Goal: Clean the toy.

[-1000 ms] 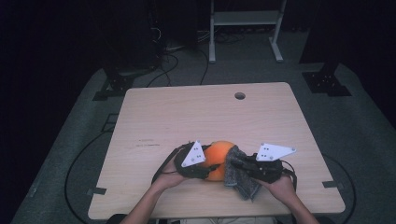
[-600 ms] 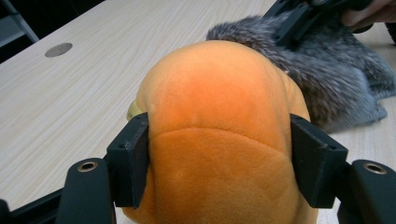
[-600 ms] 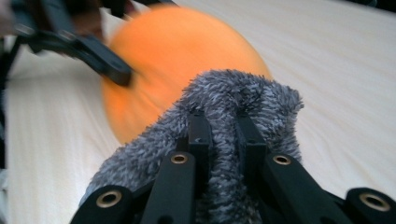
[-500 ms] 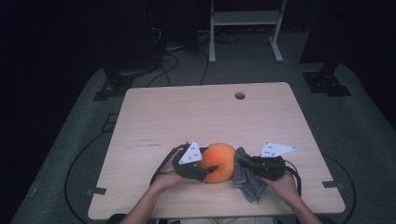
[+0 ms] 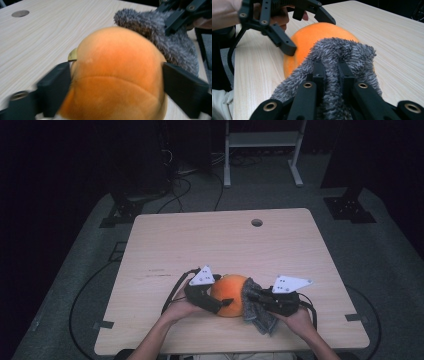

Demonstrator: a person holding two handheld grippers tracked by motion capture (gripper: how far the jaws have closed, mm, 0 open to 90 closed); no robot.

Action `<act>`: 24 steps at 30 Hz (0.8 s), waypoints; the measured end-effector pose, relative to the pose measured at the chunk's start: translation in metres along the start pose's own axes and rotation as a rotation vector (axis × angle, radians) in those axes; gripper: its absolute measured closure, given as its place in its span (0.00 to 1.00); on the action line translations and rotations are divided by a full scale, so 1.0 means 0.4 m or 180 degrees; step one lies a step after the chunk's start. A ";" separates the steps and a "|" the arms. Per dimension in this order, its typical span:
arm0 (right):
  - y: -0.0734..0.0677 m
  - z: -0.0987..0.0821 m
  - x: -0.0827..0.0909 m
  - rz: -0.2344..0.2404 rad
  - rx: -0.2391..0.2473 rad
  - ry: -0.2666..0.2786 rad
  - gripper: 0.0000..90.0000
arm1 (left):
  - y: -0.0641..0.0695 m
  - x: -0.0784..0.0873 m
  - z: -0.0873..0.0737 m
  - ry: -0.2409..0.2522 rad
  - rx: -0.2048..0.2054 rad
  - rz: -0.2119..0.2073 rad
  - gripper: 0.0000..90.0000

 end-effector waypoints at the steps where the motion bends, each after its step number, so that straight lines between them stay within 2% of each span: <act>1: 0.001 0.000 -0.001 -0.0004 0.0002 0.0001 0.88 | 0.001 -0.001 -0.003 -0.0008 -0.0019 0.0036 0.21; 3: 0.005 -0.005 -0.002 -0.0052 0.0016 -0.0020 0.88 | 0.001 -0.001 -0.006 0.0001 -0.0087 0.0053 0.27; 7: 0.035 -0.031 0.003 -0.0152 -0.0182 -0.0124 0.88 | -0.003 0.004 -0.013 0.0014 -0.0062 0.0041 0.31; 10: 0.053 -0.048 0.014 -0.0195 -0.0295 -0.0180 0.88 | 0.002 0.005 -0.013 0.0044 -0.0115 0.0050 0.32; 13: 0.044 -0.026 0.024 -0.0129 -0.0280 -0.0027 0.88 | 0.010 0.005 -0.011 0.0049 -0.0193 0.0022 0.33; 14: 0.036 -0.009 0.024 -0.0070 -0.0257 0.0065 0.88 | 0.012 0.004 -0.010 0.0056 -0.0208 0.0016 0.33; 16: 0.024 0.012 0.017 -0.0020 -0.0176 0.0127 0.88 | 0.019 0.004 -0.007 0.0048 -0.0271 0.0022 0.33; 19: 0.018 0.013 -0.005 -0.0006 -0.0120 0.0013 0.88 | 0.015 0.008 -0.001 0.0014 -0.0207 0.0007 0.26; 21: 0.017 0.005 -0.007 0.0004 -0.0112 -0.0015 0.88 | 0.008 0.014 0.008 0.0014 -0.0146 -0.0044 0.19; 24: 0.009 -0.004 0.000 -0.0009 -0.0047 -0.0059 0.88 | 0.002 0.021 0.017 0.0022 -0.0080 -0.0052 0.14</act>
Point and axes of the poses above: each handheld gripper's, and its own axes: x roughly backward along the jaws, z roughly out of its top, y roughly to its right, the point moved 5 cm from there along -x, roughly forward along the jaws, and after that the axes turned 2 degrees about z, right-handed, at the moved point
